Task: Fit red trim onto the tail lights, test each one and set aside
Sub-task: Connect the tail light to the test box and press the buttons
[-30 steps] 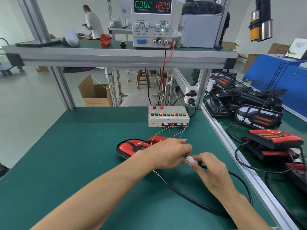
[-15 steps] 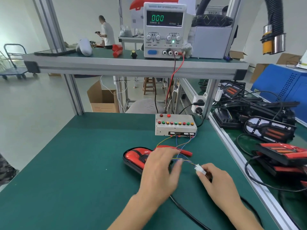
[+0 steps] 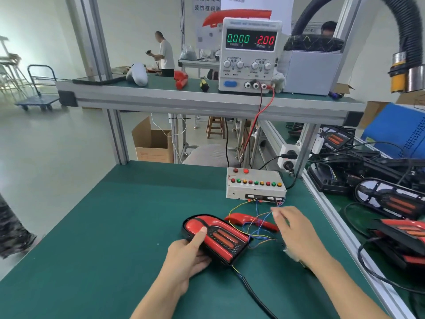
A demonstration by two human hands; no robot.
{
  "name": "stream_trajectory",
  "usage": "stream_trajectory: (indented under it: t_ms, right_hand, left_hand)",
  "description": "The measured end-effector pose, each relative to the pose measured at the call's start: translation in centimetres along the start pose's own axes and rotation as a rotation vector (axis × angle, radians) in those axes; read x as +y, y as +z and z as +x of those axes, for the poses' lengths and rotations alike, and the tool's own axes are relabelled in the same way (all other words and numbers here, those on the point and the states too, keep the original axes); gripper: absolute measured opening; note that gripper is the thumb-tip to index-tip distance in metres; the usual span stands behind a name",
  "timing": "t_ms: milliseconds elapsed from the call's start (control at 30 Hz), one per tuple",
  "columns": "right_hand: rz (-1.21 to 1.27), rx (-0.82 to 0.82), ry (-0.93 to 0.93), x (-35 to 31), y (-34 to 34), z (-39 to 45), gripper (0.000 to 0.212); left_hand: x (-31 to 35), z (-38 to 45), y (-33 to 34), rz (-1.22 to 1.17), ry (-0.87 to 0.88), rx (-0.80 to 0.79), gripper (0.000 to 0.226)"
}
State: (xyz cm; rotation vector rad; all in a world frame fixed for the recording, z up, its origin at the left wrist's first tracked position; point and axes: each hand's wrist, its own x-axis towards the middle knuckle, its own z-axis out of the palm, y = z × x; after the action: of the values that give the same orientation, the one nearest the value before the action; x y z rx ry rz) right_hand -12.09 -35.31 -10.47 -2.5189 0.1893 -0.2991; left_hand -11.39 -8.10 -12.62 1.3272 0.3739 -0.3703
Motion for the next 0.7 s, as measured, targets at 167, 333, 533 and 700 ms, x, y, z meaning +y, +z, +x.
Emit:
stream_trajectory:
  t_ms: [167, 333, 533, 700]
  right_hand:
    - [-0.106, -0.032, -0.081, -3.7, 3.5, 6.4, 0.038]
    - [-0.234, -0.055, -0.091, -6.1, 6.2, 8.7, 0.045]
    - [-0.362, -0.056, -0.057, -7.1, 7.6, 10.3, 0.058]
    - [-0.371, -0.055, -0.027, -6.8, 8.5, 10.9, 0.061]
  left_hand:
    - [-0.7, 0.4, 0.3, -0.235, -0.025, -0.104, 0.041]
    - [-0.9, 0.5, -0.4, -0.398, 0.069, -0.136, 0.051]
    - [-0.1, 1.2, -0.5, -0.438, -0.018, -0.203, 0.061]
    - [-0.2, 2.0, -1.0, -0.515, -0.104, -0.228, 0.060]
